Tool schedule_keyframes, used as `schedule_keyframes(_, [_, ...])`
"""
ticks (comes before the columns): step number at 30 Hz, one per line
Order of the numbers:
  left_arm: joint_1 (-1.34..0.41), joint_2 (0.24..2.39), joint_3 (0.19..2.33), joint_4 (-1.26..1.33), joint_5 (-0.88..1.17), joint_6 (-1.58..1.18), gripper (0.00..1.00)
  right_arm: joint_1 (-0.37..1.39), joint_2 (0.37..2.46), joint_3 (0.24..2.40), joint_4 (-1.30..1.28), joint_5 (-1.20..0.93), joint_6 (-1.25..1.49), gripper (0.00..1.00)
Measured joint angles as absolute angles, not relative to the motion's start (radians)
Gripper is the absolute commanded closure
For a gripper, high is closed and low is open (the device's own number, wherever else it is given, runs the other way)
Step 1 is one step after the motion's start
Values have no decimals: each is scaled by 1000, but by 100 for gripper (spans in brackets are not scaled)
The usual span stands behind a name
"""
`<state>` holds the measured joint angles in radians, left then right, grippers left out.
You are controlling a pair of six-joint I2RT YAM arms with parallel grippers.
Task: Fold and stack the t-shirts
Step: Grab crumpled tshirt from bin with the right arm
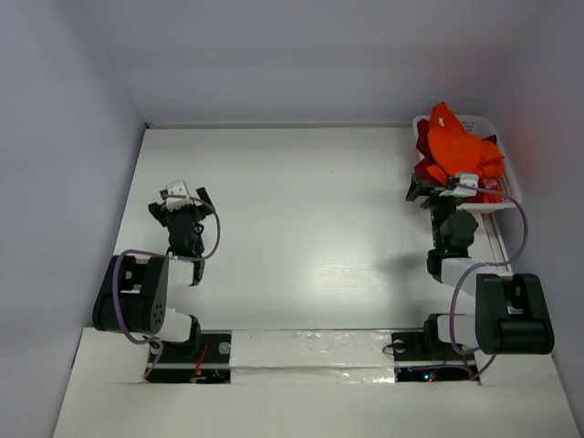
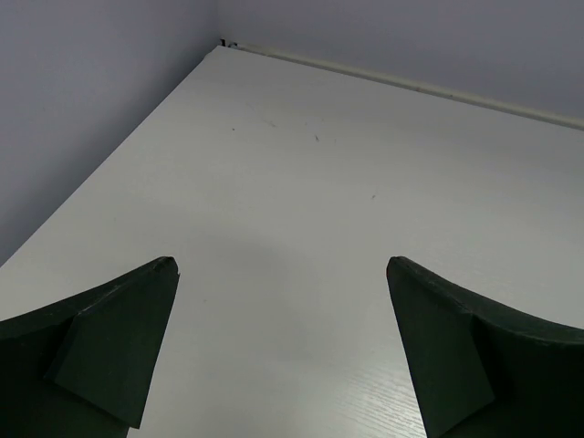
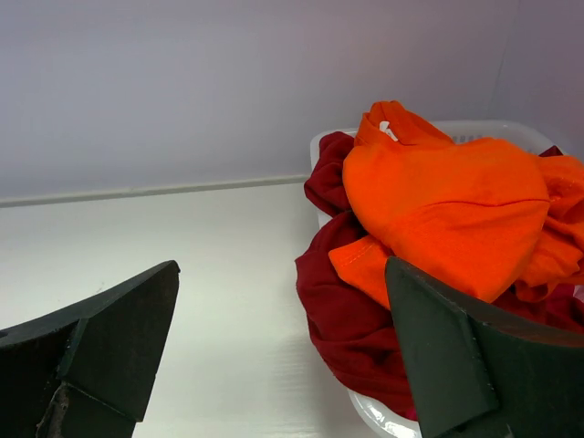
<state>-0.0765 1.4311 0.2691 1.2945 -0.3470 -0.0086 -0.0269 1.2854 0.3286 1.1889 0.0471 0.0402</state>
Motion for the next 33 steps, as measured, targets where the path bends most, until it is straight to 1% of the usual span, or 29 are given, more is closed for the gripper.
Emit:
schedule_keyframes(21, [-76, 1431, 269, 1295, -348, -9, 1, -27, 1285, 329, 1188, 47, 40, 0])
schedule_keyframes(23, [-84, 1429, 279, 1272, -388, -16, 1, -27, 1280, 337, 1168, 76, 47, 0])
schedule_keyframes(25, [-99, 1418, 360, 1122, -464, -43, 1, -27, 1258, 370, 1084, 134, 73, 0])
schedule_keyframes(28, [-116, 1419, 614, 816, -516, -109, 1, -28, 1234, 575, 804, 219, 94, 0])
schedule_keyframes(31, [-139, 1402, 830, 627, -483, -191, 1, -32, 1198, 770, 606, 250, 141, 0])
schedule_keyframes(33, [-157, 1361, 888, 561, -427, -234, 1, -32, 1159, 861, 502, 257, 179, 0])
